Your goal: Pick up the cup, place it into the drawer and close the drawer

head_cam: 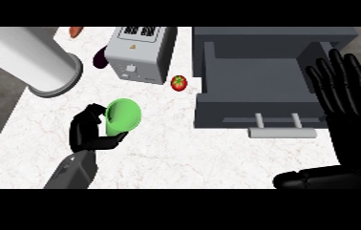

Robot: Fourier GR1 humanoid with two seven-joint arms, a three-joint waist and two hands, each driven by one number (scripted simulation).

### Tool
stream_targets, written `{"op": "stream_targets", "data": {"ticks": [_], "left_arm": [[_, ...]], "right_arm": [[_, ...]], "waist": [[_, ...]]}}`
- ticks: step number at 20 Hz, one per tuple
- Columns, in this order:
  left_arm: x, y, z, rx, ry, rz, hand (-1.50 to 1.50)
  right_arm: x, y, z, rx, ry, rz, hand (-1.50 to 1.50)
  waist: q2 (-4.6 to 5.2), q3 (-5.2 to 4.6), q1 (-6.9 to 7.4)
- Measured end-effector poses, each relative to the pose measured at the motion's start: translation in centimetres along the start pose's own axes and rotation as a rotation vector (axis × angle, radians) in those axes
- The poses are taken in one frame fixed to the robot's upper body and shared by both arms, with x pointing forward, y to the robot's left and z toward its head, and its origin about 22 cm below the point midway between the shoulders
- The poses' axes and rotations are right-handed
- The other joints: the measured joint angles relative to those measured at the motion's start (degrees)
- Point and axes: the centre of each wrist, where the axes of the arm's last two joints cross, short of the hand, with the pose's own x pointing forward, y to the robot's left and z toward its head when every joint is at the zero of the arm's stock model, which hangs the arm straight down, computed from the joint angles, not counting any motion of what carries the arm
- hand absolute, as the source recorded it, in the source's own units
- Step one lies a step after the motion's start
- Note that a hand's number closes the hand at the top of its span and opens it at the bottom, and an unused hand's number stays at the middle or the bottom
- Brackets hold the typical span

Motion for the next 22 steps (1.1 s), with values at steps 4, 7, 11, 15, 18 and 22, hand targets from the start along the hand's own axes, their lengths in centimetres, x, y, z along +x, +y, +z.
{"op": "stream_targets", "data": {"ticks": [4, 7, 11, 15, 18, 22], "left_arm": [[1.4, -0.6, -1.6, -0.109, -0.04, 0.042, 1.5], [2.8, -2.1, -2.6, -0.199, -0.065, 0.067, 1.5], [5.5, -5.3, -4.6, -0.28, -0.091, 0.104, 1.5], [8.6, -8.9, -5.8, -0.317, -0.104, 0.137, 1.5], [11.3, -10.4, -7.9, -0.332, -0.111, 0.15, 1.5], [13.8, -14.3, -9.4, -0.352, -0.125, 0.145, 1.5]], "right_arm": [[0.0, -0.3, 0.4, -0.002, 0.006, 0.01, -1.5], [-0.3, -0.6, 0.5, -0.011, 0.014, 0.012, -1.5], [0.0, -0.7, 0.9, -0.01, 0.02, 0.007, -1.5], [-0.3, -1.0, -0.3, -0.013, 0.015, 0.002, -1.5], [0.0, -0.4, 0.0, -0.008, 0.007, 0.004, -1.5], [-0.3, -0.4, 0.3, -0.011, 0.006, 0.004, -1.5]], "waist": [[-0.14, 0.05, 0.26], [-0.25, 0.08, 0.61], [-0.31, 0.1, 0.57], [-0.19, 0.08, 0.58], [-0.1, 0.05, 0.26], [-0.03, 0.03, -0.03]]}}
